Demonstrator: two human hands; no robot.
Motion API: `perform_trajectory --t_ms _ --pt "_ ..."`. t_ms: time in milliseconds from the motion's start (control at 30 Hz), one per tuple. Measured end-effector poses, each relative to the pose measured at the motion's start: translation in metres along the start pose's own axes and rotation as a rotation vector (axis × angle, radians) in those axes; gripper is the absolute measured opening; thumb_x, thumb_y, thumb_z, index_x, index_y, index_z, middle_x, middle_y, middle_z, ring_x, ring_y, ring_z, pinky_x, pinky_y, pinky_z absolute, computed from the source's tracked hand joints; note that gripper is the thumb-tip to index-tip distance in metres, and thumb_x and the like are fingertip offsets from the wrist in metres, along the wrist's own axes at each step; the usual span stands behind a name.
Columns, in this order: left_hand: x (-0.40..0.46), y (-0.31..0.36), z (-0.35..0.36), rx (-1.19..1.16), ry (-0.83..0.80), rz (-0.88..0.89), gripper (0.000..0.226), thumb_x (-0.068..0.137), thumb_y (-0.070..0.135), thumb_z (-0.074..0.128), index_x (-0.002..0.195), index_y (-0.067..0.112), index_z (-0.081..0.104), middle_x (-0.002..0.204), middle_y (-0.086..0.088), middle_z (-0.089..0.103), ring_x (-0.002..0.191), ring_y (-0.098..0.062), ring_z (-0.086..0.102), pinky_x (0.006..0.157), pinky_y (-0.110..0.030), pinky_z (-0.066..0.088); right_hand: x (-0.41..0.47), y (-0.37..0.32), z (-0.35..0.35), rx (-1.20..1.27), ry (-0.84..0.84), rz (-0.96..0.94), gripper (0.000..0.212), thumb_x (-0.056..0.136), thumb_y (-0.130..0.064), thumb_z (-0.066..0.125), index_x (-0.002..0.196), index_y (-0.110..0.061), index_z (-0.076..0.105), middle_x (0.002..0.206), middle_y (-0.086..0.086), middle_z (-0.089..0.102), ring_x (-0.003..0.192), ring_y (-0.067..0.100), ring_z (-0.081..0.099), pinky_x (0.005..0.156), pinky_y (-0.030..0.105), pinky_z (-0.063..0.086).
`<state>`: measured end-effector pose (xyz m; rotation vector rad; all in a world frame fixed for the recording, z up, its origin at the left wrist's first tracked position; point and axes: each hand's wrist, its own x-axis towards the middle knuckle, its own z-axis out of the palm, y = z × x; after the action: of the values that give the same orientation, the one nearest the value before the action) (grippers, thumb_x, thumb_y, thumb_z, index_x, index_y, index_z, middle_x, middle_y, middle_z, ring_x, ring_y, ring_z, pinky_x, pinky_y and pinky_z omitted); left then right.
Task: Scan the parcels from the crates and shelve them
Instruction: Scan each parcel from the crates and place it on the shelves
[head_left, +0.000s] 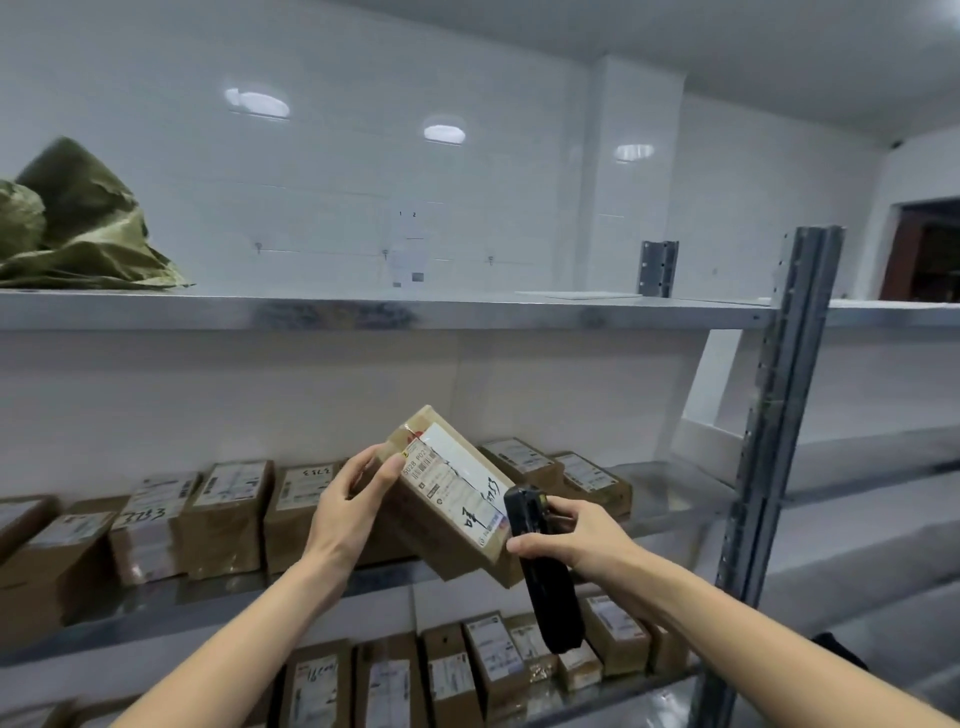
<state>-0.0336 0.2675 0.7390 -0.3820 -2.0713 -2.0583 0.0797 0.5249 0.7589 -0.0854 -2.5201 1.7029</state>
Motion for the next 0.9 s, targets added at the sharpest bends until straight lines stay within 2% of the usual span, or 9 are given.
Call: perform_trajectory --t_ms 133,200,267,333,400,467,567,767,900 --pt "-0.004 0.008 -0.012 -0.037 0.028 -0.016 0.048 0.058 0.078 0.069 0.101 0.056 0.068 0.115 0.016 0.066 0.112 -0.009 0.06 0.101 -0.05 0.05 0.004 -0.006 0.003 -0.01 -0.026 -0.014 0.041 0.078 -0.03 0.09 0.116 -0.035 0.074 0.107 -0.009 0.079 0.095 0.008 0.074 0.066 0.017 0.055" --pt "-0.007 0.009 -0.02 -0.057 0.061 -0.02 0.051 0.057 0.076 0.07 0.102 0.051 0.07 0.113 0.011 0.068 0.11 -0.011 0.061 0.101 -0.05 0.051 0.007 -0.005 0.004 -0.034 -0.041 -0.007 0.044 0.077 -0.031 0.09 0.117 -0.036 0.072 0.11 -0.009 0.077 0.098 0.009 0.073 0.069 0.019 0.054" --pt "-0.01 0.007 -0.032 -0.069 0.105 -0.037 0.059 0.057 0.077 0.07 0.107 0.046 0.07 0.117 0.006 0.068 0.113 -0.015 0.061 0.103 -0.052 0.05 0.013 0.003 0.003 -0.055 -0.022 0.025 0.049 0.076 -0.03 0.091 0.121 -0.028 0.071 0.107 -0.006 0.076 0.095 0.009 0.072 0.067 0.018 0.053" --pt "-0.013 0.005 -0.046 -0.066 0.134 -0.055 0.064 0.057 0.079 0.07 0.111 0.044 0.069 0.12 0.005 0.066 0.116 -0.018 0.059 0.104 -0.053 0.048 0.018 0.012 0.004 -0.083 -0.001 0.071 0.05 0.076 -0.024 0.092 0.119 -0.019 0.066 0.098 -0.009 0.07 0.086 0.003 0.068 0.06 0.01 0.049" --pt "-0.018 0.004 -0.061 -0.036 0.144 -0.056 0.065 0.056 0.081 0.07 0.11 0.045 0.069 0.119 0.005 0.066 0.116 -0.018 0.058 0.104 -0.054 0.048 0.024 0.021 0.006 -0.132 0.01 0.104 0.063 0.074 -0.022 0.094 0.125 -0.02 0.058 0.095 -0.013 0.062 0.083 -0.002 0.059 0.058 0.007 0.044" --pt "-0.024 0.002 -0.073 -0.008 0.15 -0.054 0.061 0.056 0.08 0.069 0.107 0.047 0.07 0.115 0.004 0.068 0.112 -0.018 0.061 0.1 -0.053 0.051 0.031 0.028 0.01 -0.183 0.016 0.116 0.088 0.07 -0.026 0.096 0.145 -0.012 0.053 0.105 -0.006 0.062 0.089 0.004 0.059 0.064 0.009 0.043" --pt "-0.032 -0.004 -0.085 0.009 0.136 -0.052 0.055 0.058 0.079 0.069 0.104 0.049 0.07 0.111 0.0 0.07 0.109 -0.019 0.063 0.095 -0.05 0.055 0.039 0.035 0.016 -0.195 0.014 0.115 0.107 0.065 -0.032 0.099 0.154 -0.009 0.044 0.119 0.001 0.059 0.103 0.013 0.057 0.085 0.023 0.047" --pt "-0.043 -0.019 -0.088 0.009 0.109 -0.068 0.065 0.058 0.078 0.068 0.112 0.043 0.069 0.112 -0.001 0.069 0.11 -0.017 0.063 0.094 -0.046 0.056 0.051 0.034 0.035 -0.161 -0.007 0.073 0.103 0.067 -0.028 0.098 0.154 -0.01 0.045 0.134 0.007 0.063 0.106 0.012 0.056 0.092 0.027 0.046" --pt "-0.041 -0.025 -0.086 0.013 0.107 -0.07 0.062 0.059 0.079 0.069 0.11 0.044 0.07 0.114 0.002 0.069 0.112 -0.017 0.062 0.096 -0.048 0.056 0.06 0.031 0.043 -0.146 -0.019 0.055 0.108 0.067 -0.028 0.097 0.157 -0.01 0.04 0.148 0.011 0.057 0.126 0.022 0.057 0.103 0.033 0.046"
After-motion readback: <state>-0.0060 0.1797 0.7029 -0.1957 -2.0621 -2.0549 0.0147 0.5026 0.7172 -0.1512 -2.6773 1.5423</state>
